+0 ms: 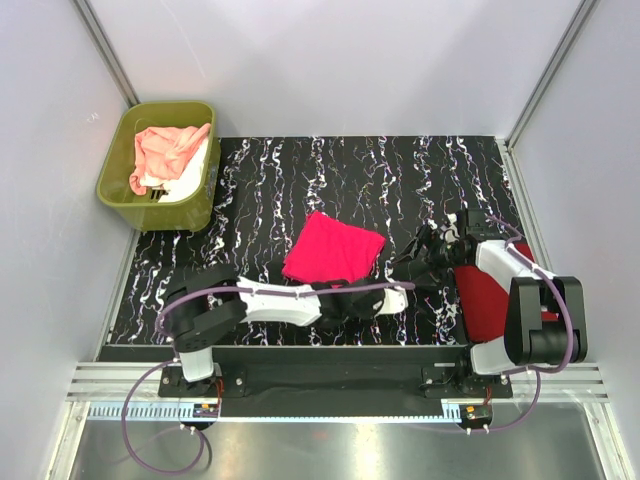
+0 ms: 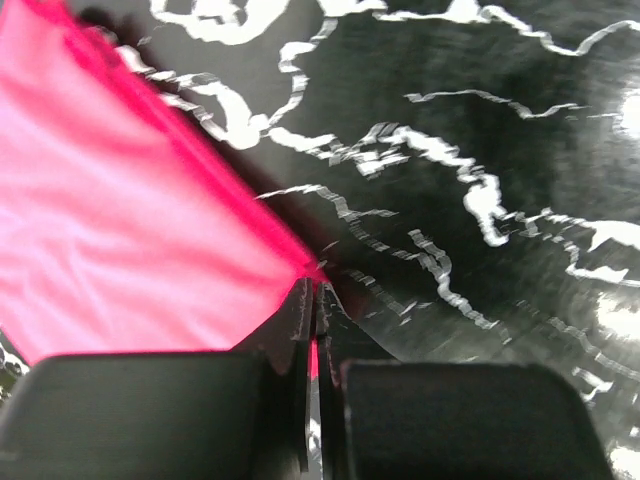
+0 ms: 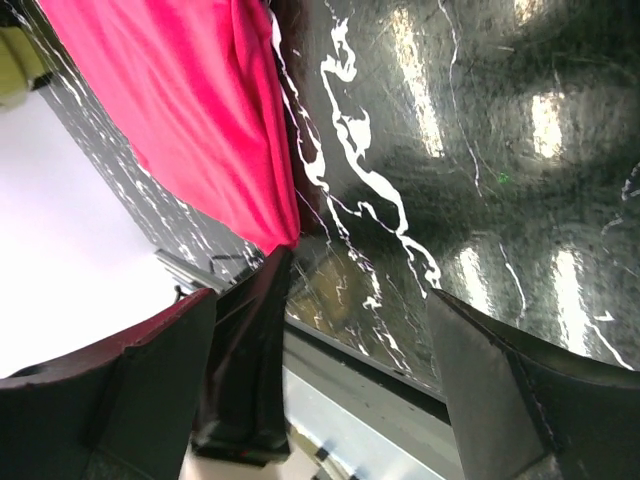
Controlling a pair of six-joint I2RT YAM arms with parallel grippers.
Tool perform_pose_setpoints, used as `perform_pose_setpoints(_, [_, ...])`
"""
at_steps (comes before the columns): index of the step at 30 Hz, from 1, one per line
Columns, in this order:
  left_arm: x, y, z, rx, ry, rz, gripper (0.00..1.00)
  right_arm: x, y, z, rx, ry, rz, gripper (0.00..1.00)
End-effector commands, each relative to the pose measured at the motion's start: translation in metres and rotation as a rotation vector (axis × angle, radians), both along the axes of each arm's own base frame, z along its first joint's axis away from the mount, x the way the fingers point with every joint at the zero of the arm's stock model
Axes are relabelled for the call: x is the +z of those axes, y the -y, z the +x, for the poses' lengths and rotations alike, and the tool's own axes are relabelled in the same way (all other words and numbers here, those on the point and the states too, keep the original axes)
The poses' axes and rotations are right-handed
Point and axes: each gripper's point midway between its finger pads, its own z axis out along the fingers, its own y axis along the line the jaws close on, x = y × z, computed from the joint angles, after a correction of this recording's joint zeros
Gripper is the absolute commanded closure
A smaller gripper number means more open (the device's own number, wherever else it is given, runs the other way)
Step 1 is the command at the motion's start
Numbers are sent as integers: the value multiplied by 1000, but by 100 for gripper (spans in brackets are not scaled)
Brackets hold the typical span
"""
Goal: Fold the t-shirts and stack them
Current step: Neatly place the folded tshirt to the corner
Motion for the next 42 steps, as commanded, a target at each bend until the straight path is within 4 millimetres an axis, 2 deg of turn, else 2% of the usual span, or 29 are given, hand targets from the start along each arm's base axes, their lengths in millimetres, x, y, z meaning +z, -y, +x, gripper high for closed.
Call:
perform_pose_setpoints(1, [49, 13, 5, 25, -21, -146, 100, 3, -9, 6, -16, 3, 68, 6])
perform_pose_setpoints(3, [54, 12, 4, 26, -31, -159, 100, 4, -12, 11, -12, 25, 103, 0])
perform_pose_setpoints(13, [80, 8, 11, 54, -30, -214, 100, 8, -24, 36, -36, 51, 218, 0])
perform_pose_setpoints(25, [112, 2, 23, 79, 14, -247, 100, -7, -60, 32, 17, 8, 237, 0])
perform_pose_setpoints(28, [124, 1, 27, 85, 32, -268, 100, -10, -73, 35, 16, 34, 232, 3])
perform_pose_setpoints(35, [131, -3, 30, 87, 47, -262, 100, -22, -91, 47, -48, 35, 215, 10])
perform_pose_setpoints(42, [137, -10, 29, 95, 52, -274, 100, -38, -84, 51, -136, 30, 170, 23])
